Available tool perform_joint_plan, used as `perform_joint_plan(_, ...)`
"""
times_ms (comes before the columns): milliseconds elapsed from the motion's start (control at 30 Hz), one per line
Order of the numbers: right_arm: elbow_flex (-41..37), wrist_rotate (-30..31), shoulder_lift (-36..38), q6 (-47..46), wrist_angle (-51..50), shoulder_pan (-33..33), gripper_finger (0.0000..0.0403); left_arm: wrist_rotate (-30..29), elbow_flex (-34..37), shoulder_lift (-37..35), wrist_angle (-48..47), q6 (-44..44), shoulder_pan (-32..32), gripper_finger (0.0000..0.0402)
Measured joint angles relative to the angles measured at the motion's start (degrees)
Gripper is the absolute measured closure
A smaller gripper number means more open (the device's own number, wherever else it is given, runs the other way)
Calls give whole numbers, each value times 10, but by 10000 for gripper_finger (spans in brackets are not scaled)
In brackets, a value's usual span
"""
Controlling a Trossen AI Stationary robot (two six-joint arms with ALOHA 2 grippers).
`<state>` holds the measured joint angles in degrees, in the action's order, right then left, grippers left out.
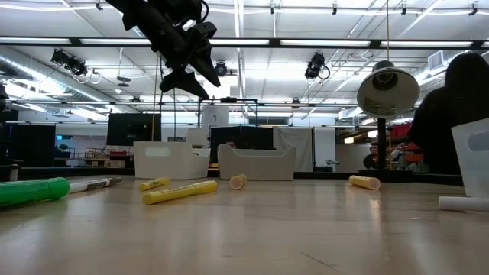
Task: Pick & Place Markers
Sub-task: Put the black marker pen into the gray bin
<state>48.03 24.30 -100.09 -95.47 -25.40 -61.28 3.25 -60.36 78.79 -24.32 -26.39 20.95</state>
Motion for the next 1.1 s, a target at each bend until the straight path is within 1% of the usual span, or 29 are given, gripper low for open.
perform_joint_plan(133,15,-28,21,0,-27,5,389,0,0,0,0,0,0,179)
perform_joint_plan(233,23,-50,44,1,-28,9,389,3,0,0,0,-1,0,179)
perform_joint_plan(367,35,-53,65,19,-33,17,390,11,0,0,0,0,0,179)
perform_joint_plan(467,47,-53,88,44,-39,21,390,11,0,0,-1,0,0,179)
perform_joint_plan(633,75,-50,135,87,-99,45,390,15,0,0,-1,0,0,179)
perform_joint_plan(700,91,-65,154,123,-126,64,390,27,0,0,-4,0,0,179)
perform_joint_plan(800,122,-90,183,195,-158,107,390,47,0,-9,-16,1,0,179)
perform_joint_plan(900,156,-91,208,262,-194,168,390,50,-1,-27,-28,2,-1,179)
perform_joint_plan(1000,201,-93,223,320,-239,250,391,43,0,-62,-49,18,-2,179)
perform_joint_plan(1100,256,-122,222,423,-286,362,391,24,-1,-103,-80,37,-5,179)
